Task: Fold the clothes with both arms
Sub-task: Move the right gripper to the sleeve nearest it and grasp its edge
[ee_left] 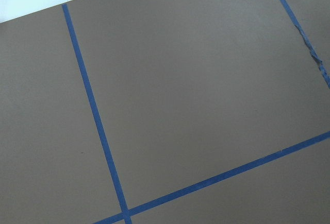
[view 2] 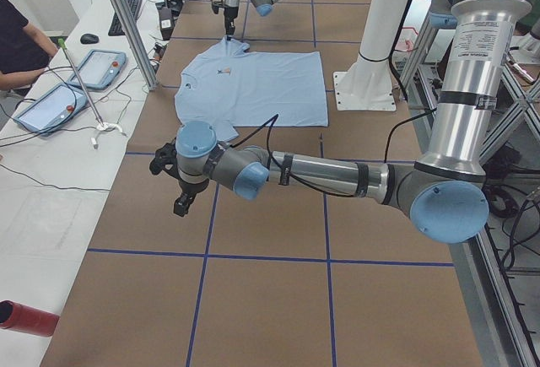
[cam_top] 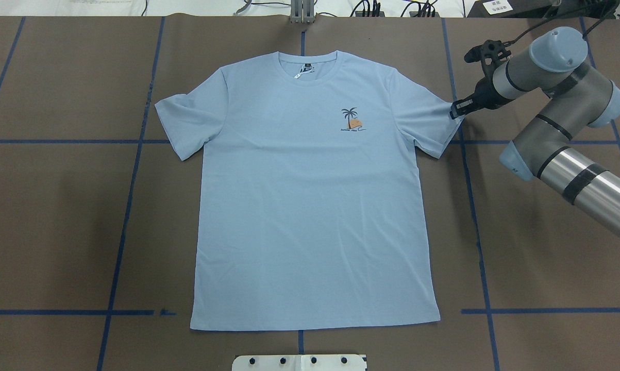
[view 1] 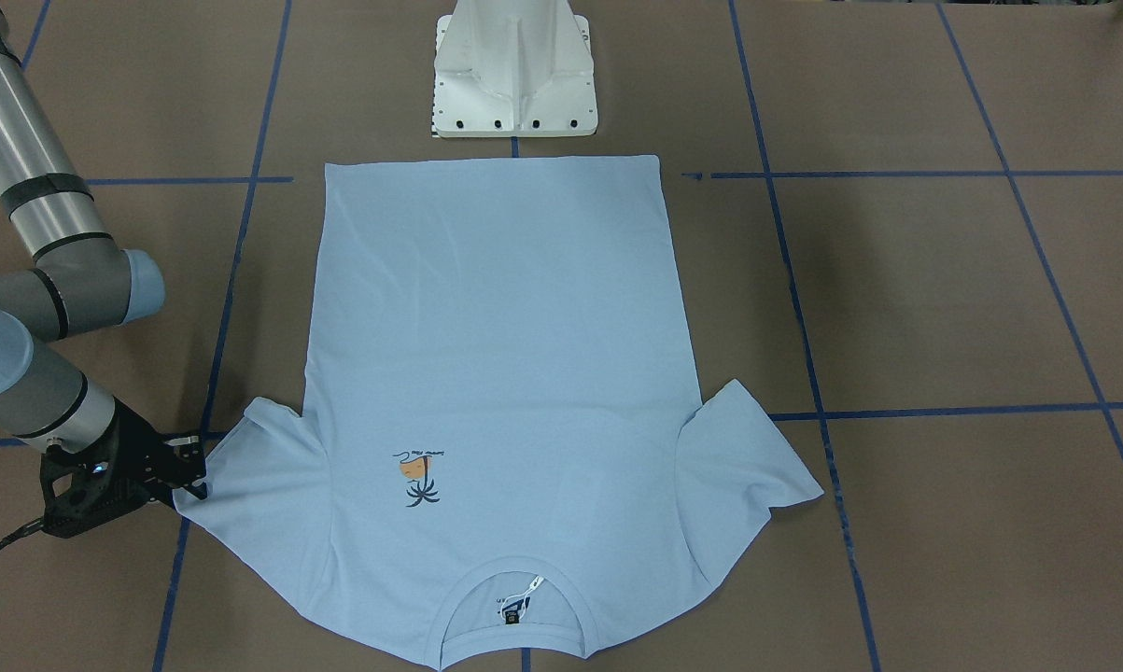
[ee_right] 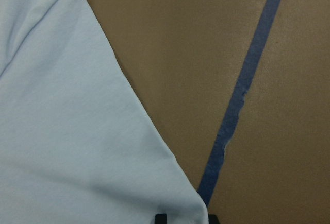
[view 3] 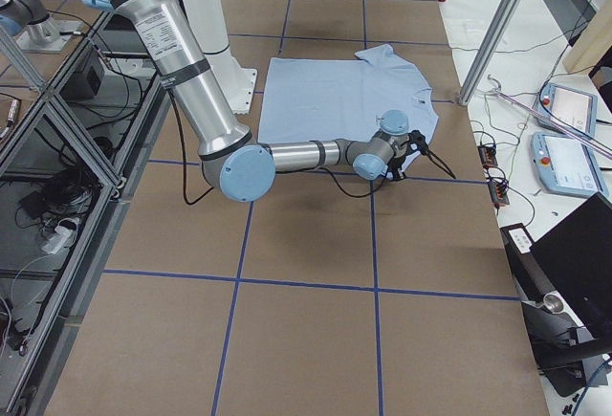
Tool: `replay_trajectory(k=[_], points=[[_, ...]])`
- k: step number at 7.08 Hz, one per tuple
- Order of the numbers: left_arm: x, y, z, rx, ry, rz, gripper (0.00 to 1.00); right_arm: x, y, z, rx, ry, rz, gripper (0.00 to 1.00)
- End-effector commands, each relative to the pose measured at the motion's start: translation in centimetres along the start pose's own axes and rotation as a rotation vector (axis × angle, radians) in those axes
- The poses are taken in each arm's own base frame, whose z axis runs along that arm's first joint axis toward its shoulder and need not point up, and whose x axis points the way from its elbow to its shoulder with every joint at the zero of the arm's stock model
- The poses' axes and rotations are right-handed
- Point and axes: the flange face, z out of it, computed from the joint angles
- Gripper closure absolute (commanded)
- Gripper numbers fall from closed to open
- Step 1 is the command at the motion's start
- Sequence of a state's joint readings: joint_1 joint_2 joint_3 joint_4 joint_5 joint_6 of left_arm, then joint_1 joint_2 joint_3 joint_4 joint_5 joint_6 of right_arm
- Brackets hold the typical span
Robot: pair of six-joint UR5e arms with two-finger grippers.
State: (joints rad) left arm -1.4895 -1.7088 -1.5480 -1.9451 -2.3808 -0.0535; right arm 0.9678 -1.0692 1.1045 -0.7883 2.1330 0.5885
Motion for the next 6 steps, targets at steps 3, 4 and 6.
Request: replay_trajectory(k=[3, 4, 6], points=[[0.2, -0.1, -0.1, 0.003, 0.003, -0.002, 0.00, 0.9, -0.1, -0.6, -0.003, -0.004, 0.011, 0.81], [0.4, 0.1, 0.0, -0.004, 0.048, -0.005, 0.00, 0.8, -0.3, -0.7, -0.001, -0.002, 0.019, 1.00], [0.9, 0.1, 0.0, -0.005, 0.092, -0.003, 0.00, 0.2, -1.2, -1.1, 0.001, -0.002, 0.028, 1.00]])
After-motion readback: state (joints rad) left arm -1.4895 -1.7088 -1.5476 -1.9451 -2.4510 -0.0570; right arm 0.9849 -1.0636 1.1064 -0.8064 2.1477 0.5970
